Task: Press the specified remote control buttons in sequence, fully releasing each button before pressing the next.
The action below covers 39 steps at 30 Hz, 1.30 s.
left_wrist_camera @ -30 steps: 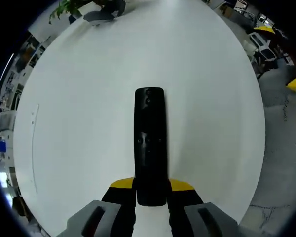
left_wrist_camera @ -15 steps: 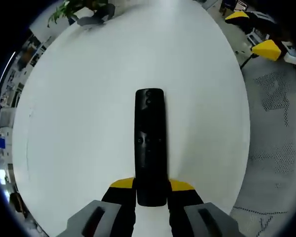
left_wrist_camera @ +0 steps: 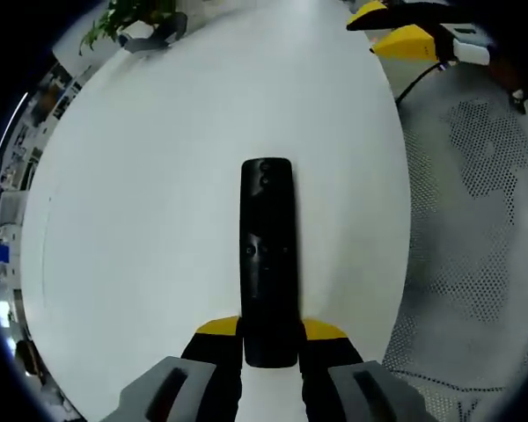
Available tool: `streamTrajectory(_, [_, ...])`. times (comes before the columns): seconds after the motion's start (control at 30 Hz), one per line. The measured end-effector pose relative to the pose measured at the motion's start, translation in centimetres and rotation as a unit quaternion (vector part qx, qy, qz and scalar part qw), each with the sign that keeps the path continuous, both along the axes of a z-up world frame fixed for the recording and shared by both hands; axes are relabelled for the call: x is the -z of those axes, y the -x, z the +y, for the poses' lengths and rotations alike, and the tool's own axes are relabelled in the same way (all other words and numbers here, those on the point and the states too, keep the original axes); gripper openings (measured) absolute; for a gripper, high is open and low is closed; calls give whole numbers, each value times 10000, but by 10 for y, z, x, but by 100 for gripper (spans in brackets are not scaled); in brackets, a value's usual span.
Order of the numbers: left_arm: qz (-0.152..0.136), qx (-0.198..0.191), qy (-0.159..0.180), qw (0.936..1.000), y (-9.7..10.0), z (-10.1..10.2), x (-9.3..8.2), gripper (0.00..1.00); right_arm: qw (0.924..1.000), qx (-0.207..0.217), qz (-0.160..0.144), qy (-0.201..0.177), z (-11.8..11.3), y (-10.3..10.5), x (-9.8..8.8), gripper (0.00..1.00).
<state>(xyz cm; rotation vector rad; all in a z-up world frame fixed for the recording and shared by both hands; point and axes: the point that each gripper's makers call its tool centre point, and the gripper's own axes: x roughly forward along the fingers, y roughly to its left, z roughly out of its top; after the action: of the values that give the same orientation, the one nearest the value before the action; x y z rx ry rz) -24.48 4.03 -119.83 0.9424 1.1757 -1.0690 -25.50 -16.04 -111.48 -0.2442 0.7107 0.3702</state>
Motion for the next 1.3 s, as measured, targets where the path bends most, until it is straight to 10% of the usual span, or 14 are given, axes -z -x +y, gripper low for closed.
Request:
streamTrajectory(0.97, [-92, -401, 398, 9984, 43, 2, 0, 23, 9993, -234, 279, -104, 8, 8, 3, 0])
streamTrajectory(1.3, [-277, -740, 1011, 9917, 47, -1, -1, 23, 9918, -738, 545, -885, 37, 16, -4, 0])
